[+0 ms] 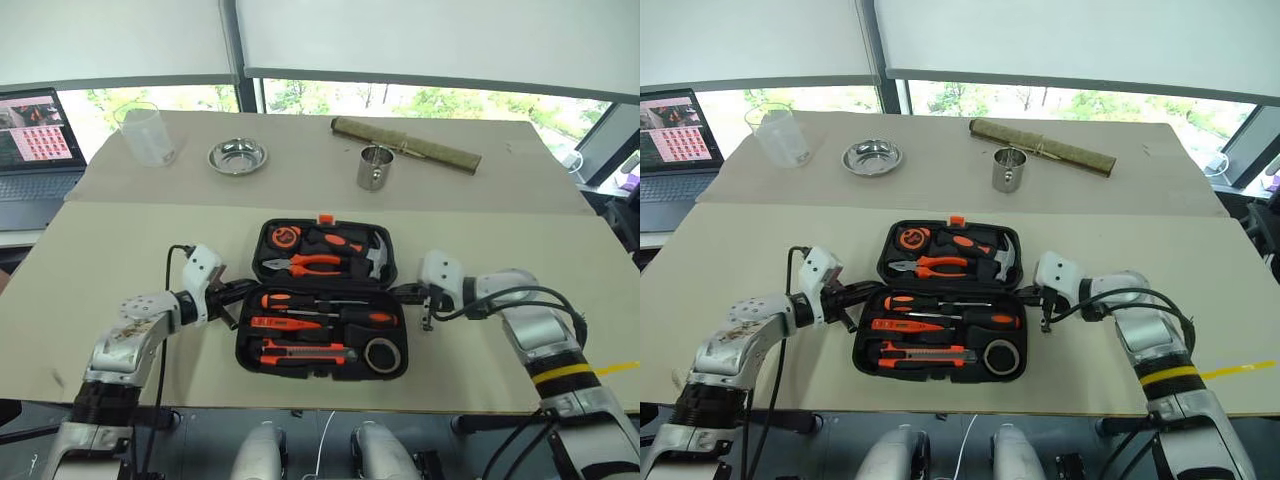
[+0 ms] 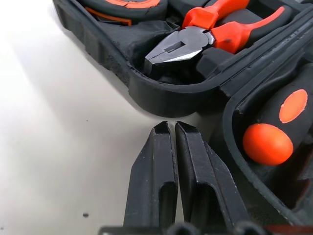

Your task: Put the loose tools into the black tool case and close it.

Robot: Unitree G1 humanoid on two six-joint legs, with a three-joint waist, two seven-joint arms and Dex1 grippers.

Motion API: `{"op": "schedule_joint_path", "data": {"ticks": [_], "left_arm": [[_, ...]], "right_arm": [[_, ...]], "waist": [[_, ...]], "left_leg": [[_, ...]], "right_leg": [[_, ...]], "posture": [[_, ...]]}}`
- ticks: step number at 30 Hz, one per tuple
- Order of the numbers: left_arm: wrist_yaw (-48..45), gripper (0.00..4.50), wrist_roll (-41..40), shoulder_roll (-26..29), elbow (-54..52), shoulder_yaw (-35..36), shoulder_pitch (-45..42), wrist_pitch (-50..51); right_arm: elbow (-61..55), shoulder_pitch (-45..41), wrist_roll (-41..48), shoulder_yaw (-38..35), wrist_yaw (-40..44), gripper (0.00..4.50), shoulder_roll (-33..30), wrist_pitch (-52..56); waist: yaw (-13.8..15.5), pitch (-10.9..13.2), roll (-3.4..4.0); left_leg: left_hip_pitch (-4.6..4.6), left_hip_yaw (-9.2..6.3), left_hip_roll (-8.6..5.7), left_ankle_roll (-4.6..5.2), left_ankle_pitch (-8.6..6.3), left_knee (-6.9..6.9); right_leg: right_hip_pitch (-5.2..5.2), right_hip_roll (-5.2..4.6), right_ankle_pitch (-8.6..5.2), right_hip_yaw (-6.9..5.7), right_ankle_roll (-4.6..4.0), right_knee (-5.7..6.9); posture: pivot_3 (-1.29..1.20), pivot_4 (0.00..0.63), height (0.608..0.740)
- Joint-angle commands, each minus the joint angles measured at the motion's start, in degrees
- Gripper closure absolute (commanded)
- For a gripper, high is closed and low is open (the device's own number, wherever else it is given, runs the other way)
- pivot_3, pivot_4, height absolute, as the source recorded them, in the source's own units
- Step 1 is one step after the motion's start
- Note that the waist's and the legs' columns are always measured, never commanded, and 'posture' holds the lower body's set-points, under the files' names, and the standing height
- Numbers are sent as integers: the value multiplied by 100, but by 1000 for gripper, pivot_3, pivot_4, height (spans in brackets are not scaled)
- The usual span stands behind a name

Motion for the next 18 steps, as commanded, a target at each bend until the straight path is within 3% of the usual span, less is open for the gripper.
{"op": "schedule_joint_path", "data": {"ticks": [1, 4, 5, 6, 9, 12, 13, 16, 18], "left_arm": [[96, 4252, -248, -64, -621, 216, 327, 172], [233, 4252, -664, -141, -1074, 683, 638, 420], [302, 4252, -775, -85, -1122, 805, 639, 686], [389, 4343, -805, 3, -1181, 884, 635, 921], [374, 3674, -915, 433, -1383, 980, 574, 1527], [387, 2570, -1106, 807, -1346, 1046, 130, 2181], [459, 2182, -1105, 957, -1307, 944, -124, 2526], [582, 1036, -1361, 1064, -1173, 750, -825, 3637], [899, 466, -1509, 772, -922, 798, -1417, 4352]], "right_arm": [[-721, 225, 305, -254, -110, 4500, -57, 251], [-670, 435, 229, -664, -345, 4500, -240, -192], [-767, 447, 404, -825, -340, 4500, -318, 110], [-879, 465, 552, -929, -293, 3925, -426, 424], [-1229, 473, 925, -1236, -386, 3190, -623, 1162], [-1939, 95, 464, -655, -659, 2135, -1424, 3498], [-2163, -85, 791, -632, -641, 1767, -1478, 4216], [-2381, -688, 1618, -672, -701, 698, -1293, 6051], [-2188, -1104, 1648, -628, -1037, 124, -1030, 6946]], "waist": [[1, 0, 0], [5, 0, -1], [9, 1, -1], [19, 1, -1], [18, 2, -2], [7, 4, 0], [9, 4, 0], [-3, 6, -7], [-9, 7, -9]], "left_leg": [[0, -3, 0, 0, 0, 2], [2, -3, -1, -1, 1, 4], [3, -2, -3, -1, 1, 4], [3, -4, -3, -1, 1, 6], [4, -6, -5, -8, 7, 8], [12, -6, -3, -9, 8, 8], [10, -7, -4, -11, 11, 7], [11, -7, -5, -12, 15, 8], [12, -14, -5, -11, 15, 7]], "right_leg": [[2, 0, 0, -1, 0, 1], [5, -3, 0, -1, 0, 2], [5, -5, 0, -1, 1, 2], [5, -5, 0, -1, 1, 2], [7, -4, 0, -3, 1, 8], [10, 0, -1, -3, 0, 15], [3, -3, -1, 0, -1, 21], [8, 3, -1, -4, -2, 21], [8, 5, -1, -2, -3, 23]], "posture": [[0, 150, 740], [0, 150, 740], [0, 150, 740], [0, 150, 740], [0, 150, 740], [0, 150, 740], [0, 150, 740], [0, 150, 740], [0, 150, 740]]}}
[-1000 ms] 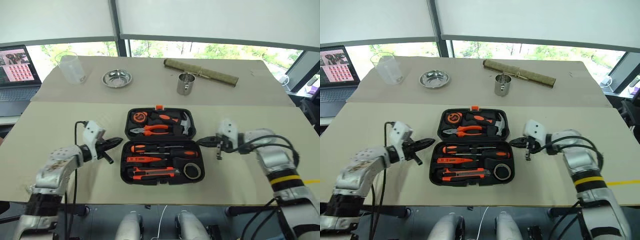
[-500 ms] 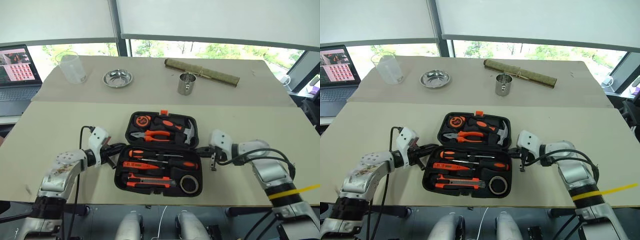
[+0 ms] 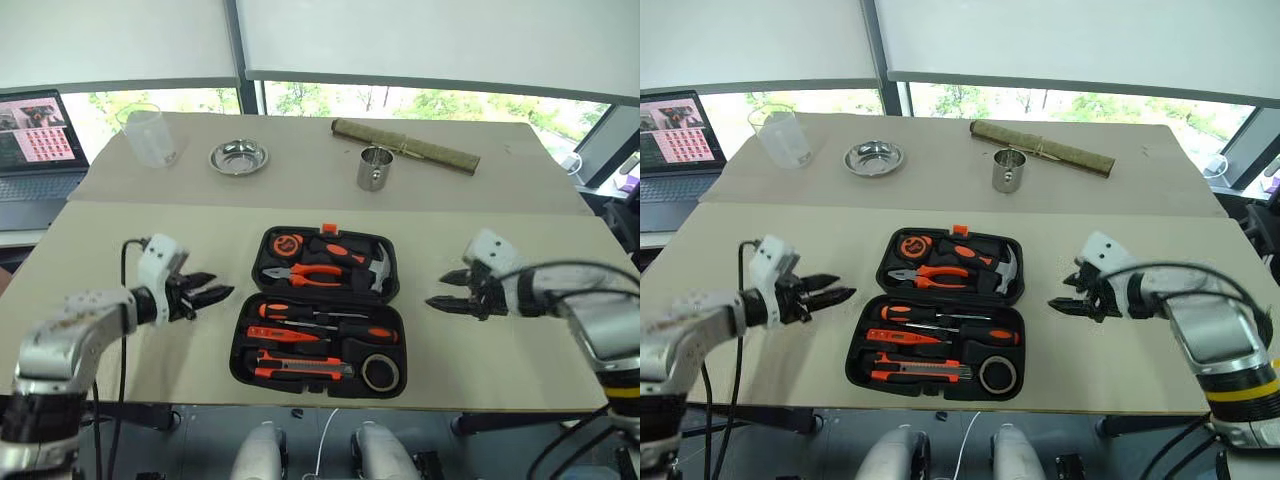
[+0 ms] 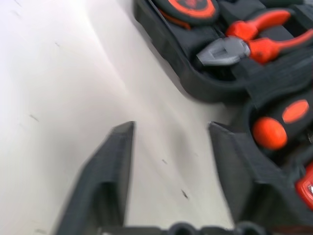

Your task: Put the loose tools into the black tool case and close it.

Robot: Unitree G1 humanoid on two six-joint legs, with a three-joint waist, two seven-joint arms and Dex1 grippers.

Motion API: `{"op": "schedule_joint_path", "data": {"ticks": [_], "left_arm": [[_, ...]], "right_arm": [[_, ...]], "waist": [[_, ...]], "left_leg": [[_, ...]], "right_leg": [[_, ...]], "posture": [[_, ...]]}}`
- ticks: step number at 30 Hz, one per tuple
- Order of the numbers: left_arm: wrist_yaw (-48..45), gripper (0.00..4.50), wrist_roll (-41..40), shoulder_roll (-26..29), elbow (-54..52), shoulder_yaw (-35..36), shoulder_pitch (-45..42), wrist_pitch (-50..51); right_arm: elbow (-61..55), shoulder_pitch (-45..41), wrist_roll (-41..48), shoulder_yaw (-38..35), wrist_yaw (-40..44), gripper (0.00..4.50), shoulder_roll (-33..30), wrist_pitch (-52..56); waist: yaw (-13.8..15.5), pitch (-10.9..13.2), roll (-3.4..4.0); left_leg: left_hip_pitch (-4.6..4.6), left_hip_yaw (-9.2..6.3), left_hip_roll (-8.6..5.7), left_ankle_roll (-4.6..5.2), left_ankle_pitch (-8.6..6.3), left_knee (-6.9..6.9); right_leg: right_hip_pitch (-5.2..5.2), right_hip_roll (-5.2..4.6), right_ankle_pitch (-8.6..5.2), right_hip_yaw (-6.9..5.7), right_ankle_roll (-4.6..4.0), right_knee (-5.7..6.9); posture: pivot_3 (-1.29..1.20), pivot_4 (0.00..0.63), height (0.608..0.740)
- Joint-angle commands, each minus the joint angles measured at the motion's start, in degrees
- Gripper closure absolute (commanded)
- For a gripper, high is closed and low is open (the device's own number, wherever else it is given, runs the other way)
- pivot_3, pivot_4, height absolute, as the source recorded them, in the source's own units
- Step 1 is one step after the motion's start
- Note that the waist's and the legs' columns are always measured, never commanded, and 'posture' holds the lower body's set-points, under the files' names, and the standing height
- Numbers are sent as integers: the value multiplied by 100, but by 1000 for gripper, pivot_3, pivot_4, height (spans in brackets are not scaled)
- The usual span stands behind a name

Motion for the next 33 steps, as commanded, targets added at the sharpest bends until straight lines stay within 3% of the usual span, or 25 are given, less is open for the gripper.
{"op": "schedule_joint_path", "data": {"ticks": [1, 5, 14, 17, 20, 24, 28, 30, 33], "left_arm": [[452, 114, -312, -373, 326, -10, -854, 1217], [725, 114, -203, -712, 629, -311, -1393, 1738], [1161, 114, 157, -1169, 1153, -495, -1683, 1524], [1215, 92, 199, -1204, 1267, -463, -1737, 1516], [1215, 749, 218, -1216, 1317, -508, -1726, 1485], [1267, 2340, 226, -1352, 1373, -509, -1700, 1432], [1433, 3567, 219, -1603, 1428, -375, -1680, 1430], [1457, 4000, 227, -1638, 1438, -355, -1655, 1422], [1472, 4124, 210, -1675, 1455, -239, -1616, 1330]], "right_arm": [[167, -664, 272, -99, -602, 0, 496, 1772], [647, -1195, 103, -269, -1383, 0, 1198, 2518], [924, -1393, 203, -388, -2236, 0, 1642, 2771], [1038, -1414, 225, -460, -2472, 741, 1798, 2771], [1185, -1411, 199, -487, -2739, 1757, 1882, 2771], [1346, -1366, 268, -402, -2935, 3224, 1833, 2771], [1608, -1347, 427, -380, -3084, 4409, 1853, 2771], [1710, -1373, 472, -394, -3162, 4500, 1894, 2771], [1765, -1442, 454, -468, -3307, 4500, 2050, 2771]], "waist": [[9, 1, -5], [6, 3, -10], [18, 3, -10], [15, 3, -10], [10, 3, -10], [15, 3, -10], [36, 0, -14], [37, -6, -23], [25, -11, -32]], "left_leg": [[-2, -2, -2, 0, 1, 0], [-10, -4, -10, -3, 3, 2], [-30, -4, -17, -4, 4, -2], [-29, -4, -17, -5, 4, -2], [-29, -4, -18, -6, 5, -3], [-25, -4, -19, -6, 5, -3], [-14, -5, -27, -4, 7, -1], [-14, -7, -35, 0, 12, -1], [-13, -11, -39, 1, 14, 0]], "right_leg": [[-1, 0, 0, -1, 0, -1], [-6, -1, 0, -2, 0, 1], [-20, -10, 0, -7, 1, -7], [-18, -9, 0, -7, 1, -6], [-19, -9, 0, -7, 1, -5], [-15, -11, 0, -8, 1, -5], [4, -19, 1, -14, 3, -5], [6, -25, 4, -16, 8, -6], [10, -29, 7, -15, 14, -8]], "posture": [[0, 150, 740], [0, 150, 740], [0, 150, 740], [0, 150, 740], [0, 150, 740], [0, 150, 740], [0, 150, 740], [0, 150, 740], [0, 150, 740]]}}
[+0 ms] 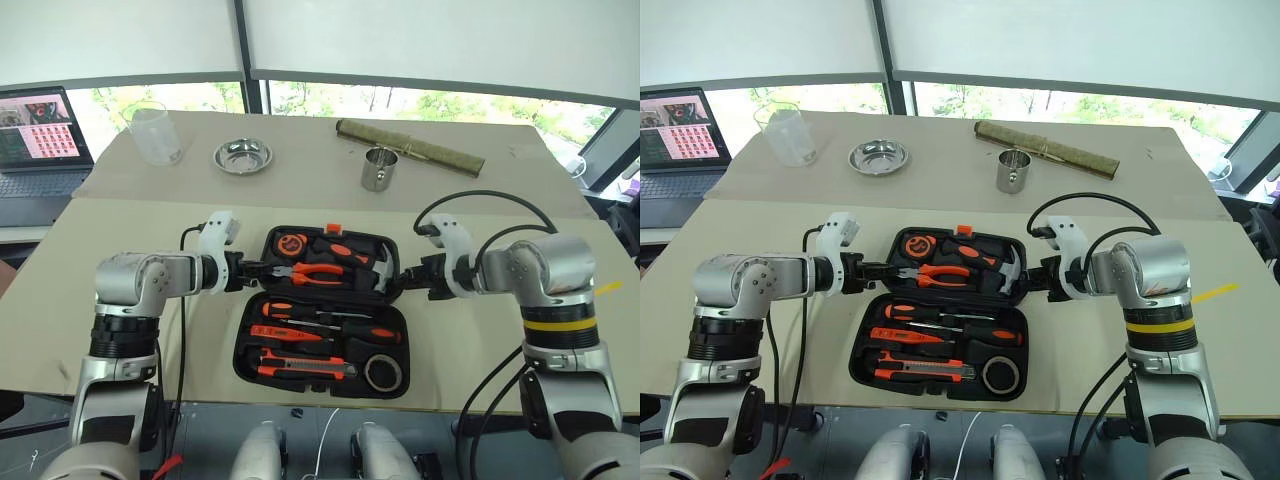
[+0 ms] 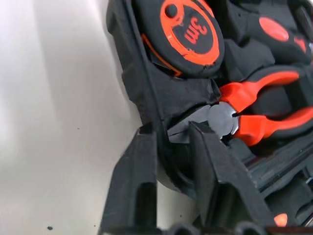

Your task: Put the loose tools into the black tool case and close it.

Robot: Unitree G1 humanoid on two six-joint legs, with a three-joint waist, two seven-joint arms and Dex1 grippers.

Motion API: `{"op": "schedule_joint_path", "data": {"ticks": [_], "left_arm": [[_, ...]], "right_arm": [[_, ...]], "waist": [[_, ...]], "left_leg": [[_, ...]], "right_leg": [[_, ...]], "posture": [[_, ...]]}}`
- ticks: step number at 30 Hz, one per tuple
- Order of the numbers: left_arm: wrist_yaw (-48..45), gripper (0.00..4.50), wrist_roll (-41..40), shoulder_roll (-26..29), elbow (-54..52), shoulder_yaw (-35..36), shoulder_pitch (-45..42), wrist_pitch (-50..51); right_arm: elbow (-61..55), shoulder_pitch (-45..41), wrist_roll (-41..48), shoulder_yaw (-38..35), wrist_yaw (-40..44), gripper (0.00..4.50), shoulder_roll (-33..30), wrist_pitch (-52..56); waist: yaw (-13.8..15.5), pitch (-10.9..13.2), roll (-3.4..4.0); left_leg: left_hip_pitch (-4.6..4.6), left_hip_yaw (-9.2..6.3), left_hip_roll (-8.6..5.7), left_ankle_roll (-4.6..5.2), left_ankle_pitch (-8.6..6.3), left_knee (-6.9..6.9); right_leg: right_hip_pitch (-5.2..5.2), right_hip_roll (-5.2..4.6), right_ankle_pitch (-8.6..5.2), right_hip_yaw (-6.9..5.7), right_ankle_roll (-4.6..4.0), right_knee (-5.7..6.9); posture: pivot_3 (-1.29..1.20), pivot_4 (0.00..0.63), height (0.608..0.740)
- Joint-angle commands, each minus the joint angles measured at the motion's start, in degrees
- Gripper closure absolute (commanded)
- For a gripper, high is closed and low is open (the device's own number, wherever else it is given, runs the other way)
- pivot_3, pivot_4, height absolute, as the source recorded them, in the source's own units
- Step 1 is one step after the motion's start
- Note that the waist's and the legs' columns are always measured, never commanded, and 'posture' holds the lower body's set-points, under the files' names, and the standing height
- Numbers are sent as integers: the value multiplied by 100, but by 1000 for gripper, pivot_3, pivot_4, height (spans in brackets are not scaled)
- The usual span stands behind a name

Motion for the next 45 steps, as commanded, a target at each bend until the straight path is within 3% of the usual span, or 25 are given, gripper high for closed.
{"op": "schedule_joint_path", "data": {"ticks": [1, 7, 13, 18, 22, 25, 29, 30, 32, 33, 36, 40, 43, 45], "left_arm": [[161, 4131, 59, -94, 59, 307, 33, -293], [201, 4131, 48, -297, 151, 817, 122, -1159], [-811, 4131, 322, -224, -561, 855, 1117, -3767], [-1280, 4131, 1478, -60, -501, 681, 2296, -7171], [-1543, 4131, 2294, 149, -202, 355, 3322, -9216], [-1841, 4131, 2397, 312, -104, 140, 3923, -9903], [-1759, 2541, 2388, 440, -18, 242, 4224, -10062], [-1686, 2297, 2267, 459, -14, 374, 4244, -9877], [-1649, 1413, 2039, 532, 13, 547, 4247, -9567], [-1699, 1331, 1955, 592, 33, 590, 4225, -9479], [-1802, 1331, 1802, 716, 24, 646, 4103, -9300], [-2049, 1331, 1477, 836, -57, 575, 3776, -8770], [-2245, 2159, 1279, 911, -61, 453, 3345, -8272], [-2331, 3031, 1458, 958, 352, 203, 2649, -7955]], "right_arm": [[139, -10, -196, -140, -425, 4500, 205, -139], [-380, 54, -290, -118, -85, 4500, 167, -2071], [-1246, 1284, -1392, 751, 782, 4500, -855, -5516], [-670, 2317, -2887, 1123, 308, 4500, -1293, -9176], [154, 2770, -3782, 1309, -277, 4500, -1405, -10863], [855, 2881, -4247, 1339, -672, 4500, -1447, -11694], [1199, 3004, -4112, 1171, -653, 3060, -1415, -11981], [1199, 3039, -4052, 1068, -668, 2877, -1435, -12019], [1141, 3129, -3867, 886, -591, 2065, -1488, -12008], [1097, 3197, -3773, 807, -516, 1694, -1551, -12073], [992, 3430, -3567, 601, -307, 1694, -1693, -12094], [629, 3886, -2948, 325, 221, 2876, -1855, -11863], [-106, 4434, -2224, 139, 839, 3916, -2042, -11452], [-976, 5072, -1738, 177, 1362, 4500, -2283, -10920]], "waist": [[-10, -2, -4], [-32, 8, -5], [-15, 14, -1], [-23, 14, 0], [-60, 12, 0], [-53, 12, 2], [63, 13, -7], [71, 13, -7], [39, 13, -6], [21, 14, -5], [-19, 14, -4], [-19, 14, -5], [-8, 14, -4], [37, 14, -4]], "left_leg": [[2, -1, 0, 0, 0, 0], [-14, -5, -3, 0, 20, -1], [-51, -11, -6, -1, 19, -20], [-55, -2, -3, 6, 11, -25], [-14, 14, 4, 9, 8, -46], [26, 35, 7, 9, 9, -65], [56, 43, 22, 14, 12, -52], [62, 47, 27, 14, 12, -50], [72, 48, 36, 14, 12, -50], [74, 48, 37, 14, 11, -52], [83, 47, 40, 14, 11, -55], [90, 49, 43, 14, 11, -57], [89, 48, 42, 14, 11, -57], [89, 46, 41, 14, 11, -56]], "right_leg": [[1, 0, 0, 0, 1, 0], [-23, 0, 8, 4, 0, 15], [-48, -5, 9, 1, 3, -9], [-42, -15, 10, 4, 6, -55], [-18, -14, 13, 14, 5, -63], [7, -14, 15, 23, 1, -64], [67, -15, 16, 1, 5, -82], [72, -15, 16, 2, 5, -82], [79, -9, 17, 5, 4, -84], [78, -8, 17, 8, 4, -80], [82, -3, 16, 10, 3, -74], [87, 1, 16, 10, 3, -74], [88, 2, 16, 10, 3, -73], [91, 1, 16, 10, 3, -73]], "posture": [[0, 150, 740], [0, 150, 740], [0, 150, 740], [0, 150, 740], [0, 150, 740], [0, 150, 740], [0, 150, 740], [0, 150, 740], [0, 150, 740], [0, 150, 740], [0, 150, 740], [0, 150, 740], [0, 150, 740], [0, 150, 740]]}}
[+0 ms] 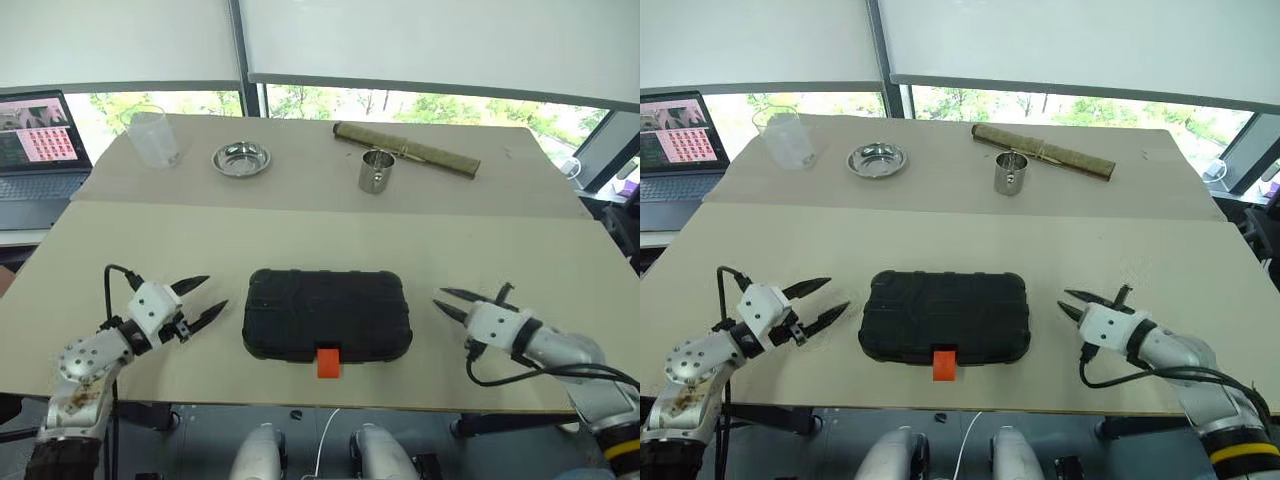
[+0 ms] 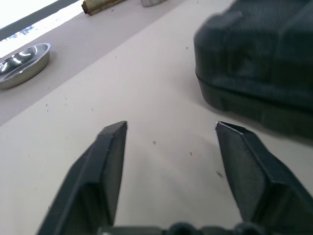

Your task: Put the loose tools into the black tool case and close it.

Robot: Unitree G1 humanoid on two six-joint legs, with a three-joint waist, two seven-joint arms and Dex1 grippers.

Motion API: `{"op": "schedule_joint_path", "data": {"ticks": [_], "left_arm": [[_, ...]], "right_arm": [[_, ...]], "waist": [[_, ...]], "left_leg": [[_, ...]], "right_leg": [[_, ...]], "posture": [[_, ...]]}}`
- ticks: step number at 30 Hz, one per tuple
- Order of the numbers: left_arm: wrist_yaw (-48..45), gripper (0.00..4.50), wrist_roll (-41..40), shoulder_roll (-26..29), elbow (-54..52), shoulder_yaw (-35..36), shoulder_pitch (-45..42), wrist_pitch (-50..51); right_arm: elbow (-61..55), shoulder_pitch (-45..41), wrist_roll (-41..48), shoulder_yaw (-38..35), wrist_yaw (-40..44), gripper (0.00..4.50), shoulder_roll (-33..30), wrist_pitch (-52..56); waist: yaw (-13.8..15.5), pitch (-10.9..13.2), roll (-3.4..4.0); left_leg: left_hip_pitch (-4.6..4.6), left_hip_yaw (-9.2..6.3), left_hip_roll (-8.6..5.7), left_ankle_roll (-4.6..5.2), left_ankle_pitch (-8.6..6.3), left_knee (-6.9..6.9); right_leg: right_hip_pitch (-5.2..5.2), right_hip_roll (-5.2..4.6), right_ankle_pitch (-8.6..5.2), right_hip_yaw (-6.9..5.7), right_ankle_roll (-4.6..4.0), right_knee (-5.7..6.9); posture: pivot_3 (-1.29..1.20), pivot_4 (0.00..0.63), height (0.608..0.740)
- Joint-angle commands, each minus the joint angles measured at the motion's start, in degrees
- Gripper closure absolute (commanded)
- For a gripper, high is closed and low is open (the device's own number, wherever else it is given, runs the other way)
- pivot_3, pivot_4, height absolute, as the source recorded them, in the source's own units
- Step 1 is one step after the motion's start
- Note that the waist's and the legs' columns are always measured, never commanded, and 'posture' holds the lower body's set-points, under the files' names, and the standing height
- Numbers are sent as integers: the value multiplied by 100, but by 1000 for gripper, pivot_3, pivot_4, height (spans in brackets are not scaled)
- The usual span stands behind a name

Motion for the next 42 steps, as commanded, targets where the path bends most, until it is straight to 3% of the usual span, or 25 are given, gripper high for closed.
{"op": "schedule_joint_path", "data": {"ticks": [1, 4, 9, 12, 14, 20, 28, 32, 37, 42], "left_arm": [[-174, 3331, 59, 116, 363, -294, -907, 528], [-203, 4368, 489, 51, 1041, -635, -1679, 348], [-725, 4447, 918, -110, 2282, -1341, -2692, 676], [-960, 4447, 1117, -138, 2700, -1572, -2962, 522], [-1277, 4447, 1071, -122, 2708, -1714, -3018, 930], [-1611, 4447, 810, -33, 2033, -1626, -2509, 1426], [-1253, 4447, -57, 188, -221, -682, -729, 2350], [-923, 4447, -489, 127, -870, -239, -274, 2765], [-899, 4447, -849, 272, -821, 94, -634, 3013], [-1144, 4447, -1036, 338, -642, -221, -1577, 3395]], "right_arm": [[-1388, 738, 858, -166, 777, 4500, -359, 754], [-1983, 1048, 757, 28, 937, 4500, -357, 1212], [-2640, 1024, 379, 756, 1082, 4500, -83, 2263], [-2728, 762, 263, 1032, 1148, 4500, 119, 2622], [-2556, 342, 143, 1257, 1166, 4500, 384, 2754], [-1792, -667, -155, 1387, 1052, 4500, 981, 2794], [-349, -1794, -265, 1244, 1020, 4500, 1352, 2192], [55, -2020, -214, 1076, 1026, 4500, 1346, 1954], [-329, -1562, 385, 609, 1519, 4500, 957, 2293], [-1420, -598, 1094, 136, 1939, 4500, 468, 2993]], "waist": [[52, -1, -2], [35, -3, -5], [-26, -3, -7], [-70, -1, -20], [-75, 2, -30], [-91, 2, -33], [-157, 4, -30], [-124, 6, -29], [6, 10, -26], [83, 11, -26]], "left_leg": [[-1, -3, -5, 0, 0, 0], [2, -2, -10, 0, 0, 2], [-1, 0, -11, 0, 0, 3], [-2, 2, -8, 0, 0, 3], [-2, -1, -1, -1, 0, 3], [4, 1, 12, -1, 0, 4], [3, -3, 17, -1, 0, 4], [0, -8, 16, -1, 0, 3], [-1, -4, 13, -2, 0, 4], [-7, -7, -2, -1, 0, 3]], "right_leg": [[3, 0, -1, -3, 2, 0], [5, 7, -1, -4, 1, -1], [-2, 19, -1, -1, 1, 0], [-6, 23, -1, 3, 1, 0], [-6, 31, 0, 2, -1, -1], [-7, 39, 0, 3, -12, 6], [-12, 31, 2, 0, -18, 11], [-13, 18, 2, 1, -18, 11], [-12, 18, 2, -2, -17, 11], [-9, 16, 0, -12, -14, 3]], "posture": [[0, 150, 740], [0, 150, 740], [0, 150, 740], [0, 150, 740], [0, 150, 740], [0, 150, 740], [0, 150, 740], [0, 150, 740], [0, 150, 740], [0, 150, 740]]}}
